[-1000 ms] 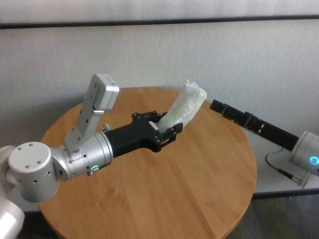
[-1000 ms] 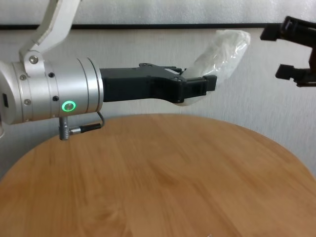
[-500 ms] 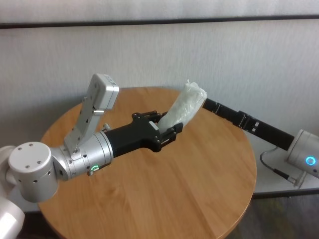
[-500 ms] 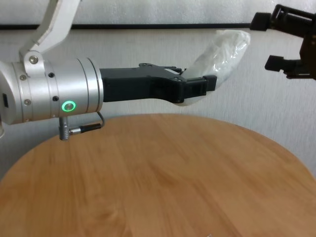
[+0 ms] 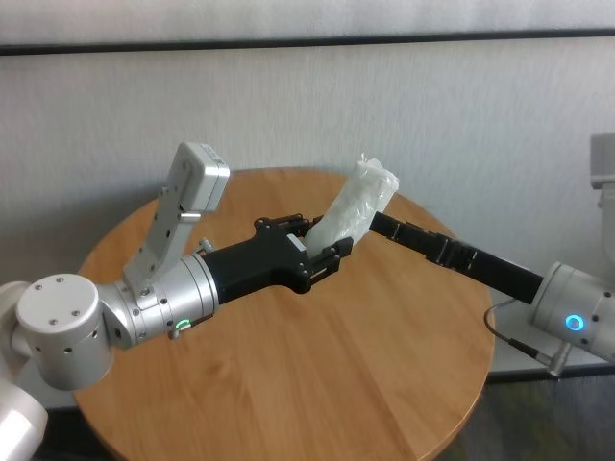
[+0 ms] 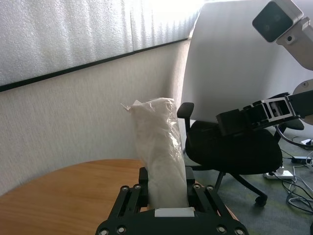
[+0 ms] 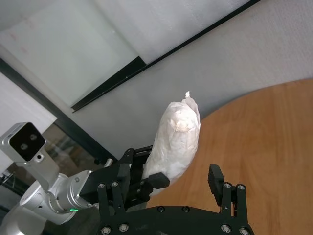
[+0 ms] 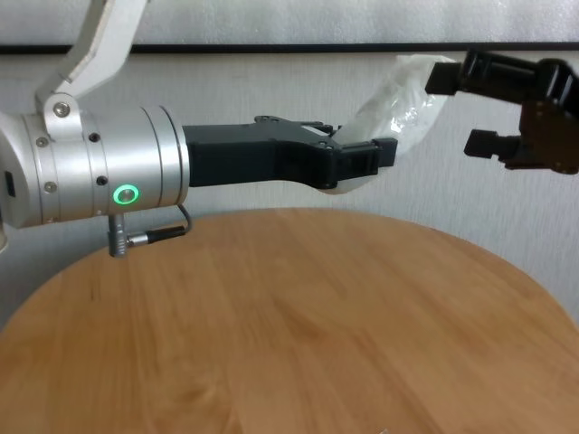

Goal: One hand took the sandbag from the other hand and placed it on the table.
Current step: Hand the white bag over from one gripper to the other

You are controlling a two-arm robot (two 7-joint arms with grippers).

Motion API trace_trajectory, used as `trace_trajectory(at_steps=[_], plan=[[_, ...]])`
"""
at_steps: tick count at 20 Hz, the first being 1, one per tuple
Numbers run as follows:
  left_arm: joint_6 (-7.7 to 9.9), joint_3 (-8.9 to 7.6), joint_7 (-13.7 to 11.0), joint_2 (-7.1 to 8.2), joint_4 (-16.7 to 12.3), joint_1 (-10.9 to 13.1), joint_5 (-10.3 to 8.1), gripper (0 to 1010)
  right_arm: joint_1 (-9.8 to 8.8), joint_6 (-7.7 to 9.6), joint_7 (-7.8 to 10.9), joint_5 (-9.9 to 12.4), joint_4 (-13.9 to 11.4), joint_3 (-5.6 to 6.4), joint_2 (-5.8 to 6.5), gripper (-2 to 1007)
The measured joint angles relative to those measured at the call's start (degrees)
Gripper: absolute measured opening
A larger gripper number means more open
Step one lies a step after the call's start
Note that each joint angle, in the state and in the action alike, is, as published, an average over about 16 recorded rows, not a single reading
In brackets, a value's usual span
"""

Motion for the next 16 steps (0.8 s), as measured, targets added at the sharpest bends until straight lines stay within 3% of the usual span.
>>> trace_trajectory(at_steps=[9,16], plan=[[0.0,0.0,0.0,0.0,0.0,0.0,0.0,442,1.24,-1.56,-3.31,-1.0,0.0,-2.33,-0.69,1005],[0.0,0.0,0.0,0.0,0.0,0.0,0.0,442,2.44,-2.57,-4.76,-0.9,0.5,-3.77,-1.26,1005]])
